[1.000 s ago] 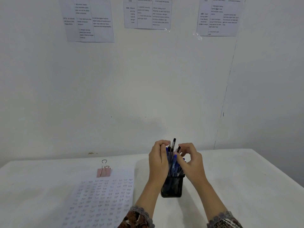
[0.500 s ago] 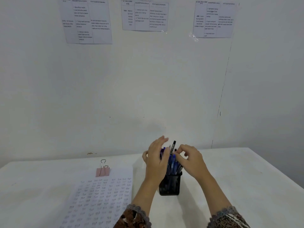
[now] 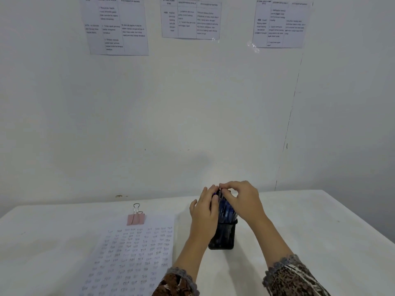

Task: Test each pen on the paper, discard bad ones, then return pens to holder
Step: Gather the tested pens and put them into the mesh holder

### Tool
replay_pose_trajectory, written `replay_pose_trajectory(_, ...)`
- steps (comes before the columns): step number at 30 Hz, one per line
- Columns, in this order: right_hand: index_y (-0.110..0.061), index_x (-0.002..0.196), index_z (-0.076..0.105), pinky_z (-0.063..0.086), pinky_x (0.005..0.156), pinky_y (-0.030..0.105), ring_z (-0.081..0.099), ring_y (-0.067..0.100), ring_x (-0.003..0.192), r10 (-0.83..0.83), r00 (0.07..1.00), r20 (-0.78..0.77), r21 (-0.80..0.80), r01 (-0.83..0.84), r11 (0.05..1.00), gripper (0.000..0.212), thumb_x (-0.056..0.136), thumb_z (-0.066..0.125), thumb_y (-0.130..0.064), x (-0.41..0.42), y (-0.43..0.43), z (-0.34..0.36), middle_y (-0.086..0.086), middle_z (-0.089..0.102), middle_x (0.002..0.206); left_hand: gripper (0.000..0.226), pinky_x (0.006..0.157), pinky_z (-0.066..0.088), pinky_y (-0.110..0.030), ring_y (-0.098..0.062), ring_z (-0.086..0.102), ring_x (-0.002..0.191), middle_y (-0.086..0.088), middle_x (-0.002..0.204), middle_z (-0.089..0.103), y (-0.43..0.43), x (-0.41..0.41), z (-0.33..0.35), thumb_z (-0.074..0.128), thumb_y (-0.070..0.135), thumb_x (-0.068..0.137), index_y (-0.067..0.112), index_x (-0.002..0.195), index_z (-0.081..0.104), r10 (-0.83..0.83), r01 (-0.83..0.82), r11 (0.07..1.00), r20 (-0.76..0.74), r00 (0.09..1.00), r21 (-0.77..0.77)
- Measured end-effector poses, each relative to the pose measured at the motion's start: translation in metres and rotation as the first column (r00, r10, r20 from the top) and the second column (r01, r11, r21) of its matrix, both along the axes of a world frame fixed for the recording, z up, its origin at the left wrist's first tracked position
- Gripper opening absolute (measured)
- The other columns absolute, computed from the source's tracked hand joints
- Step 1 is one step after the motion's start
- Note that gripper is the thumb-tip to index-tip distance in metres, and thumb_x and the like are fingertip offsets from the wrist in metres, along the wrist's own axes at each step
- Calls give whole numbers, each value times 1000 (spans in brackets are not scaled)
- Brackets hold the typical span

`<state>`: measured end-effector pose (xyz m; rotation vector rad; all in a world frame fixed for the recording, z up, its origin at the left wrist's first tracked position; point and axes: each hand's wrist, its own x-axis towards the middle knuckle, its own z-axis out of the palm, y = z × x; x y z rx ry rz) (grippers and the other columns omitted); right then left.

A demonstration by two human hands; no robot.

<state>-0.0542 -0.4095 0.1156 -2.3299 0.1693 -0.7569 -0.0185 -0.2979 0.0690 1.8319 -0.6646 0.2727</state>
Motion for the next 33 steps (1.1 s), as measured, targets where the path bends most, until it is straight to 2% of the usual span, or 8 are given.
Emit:
replay_pose_trajectory(3,-22,91,62,40,98,31,48,9,107,65,997,44,22,-66,998,11,88,56,-13,0,3,-5,-11,59,110,32,95,45,-40,0,57,96,21,106,60,2,-3,11,34,30,95,28,118,55,-23,19,997,-56,998,-72)
replay_pose_trajectory(8,-19,141,39,28,113,27,37,3,130,230,967,-111,48,-226,973,43,100,29,-28,1,9,-18,-12,43,139,42,108,34,-26,-7,43,125,2,139,46,4,-4,14,32,26,99,28,141,32,-78,77,997,-153,985,-12)
replay_pose_trajectory(12,-15,133,51,30,111,29,39,5,128,200,974,-108,-101,-211,972,41,100,28,-24,1,6,-19,-8,44,138,39,104,37,-22,7,46,114,13,132,48,7,-8,11,32,24,100,24,138,37,-76,73,997,-148,986,-27)
replay_pose_trajectory(15,-14,135,47,30,110,28,42,1,122,234,967,-101,-47,-240,970,38,101,30,-18,-2,7,-15,-7,45,137,43,106,36,-23,-4,44,123,6,138,46,8,-7,10,33,26,99,23,142,31,-63,62,998,-142,988,-13)
replay_pose_trajectory(20,-30,143,34,-15,115,41,8,7,144,117,957,-266,-228,-180,957,43,103,21,-27,-1,6,-13,-19,37,146,45,89,26,7,6,33,122,7,144,36,6,-8,5,29,27,100,21,144,22,-123,109,991,-231,965,-73)
replay_pose_trajectory(26,-21,143,36,5,115,20,16,8,143,208,958,-197,-111,-232,966,42,103,25,-25,1,7,-18,-9,31,151,47,94,26,2,5,31,127,13,143,31,3,-5,0,29,32,99,22,144,22,-212,157,968,-304,929,-196)
replay_pose_trajectory(29,-16,136,47,25,111,19,41,7,127,207,960,-190,-157,-238,958,39,102,29,-21,5,5,-18,-4,50,137,43,88,28,6,7,35,121,16,135,36,1,-4,-3,27,27,100,23,143,26,-187,131,973,-322,928,-189)
replay_pose_trajectory(33,-18,131,51,33,96,5,47,-6,113,247,967,-65,17,-246,969,34,100,39,-17,1,4,-20,-14,52,127,38,105,36,-21,1,44,119,14,132,47,1,-2,-7,29,31,99,27,136,38,-84,47,990,-286,955,-133)
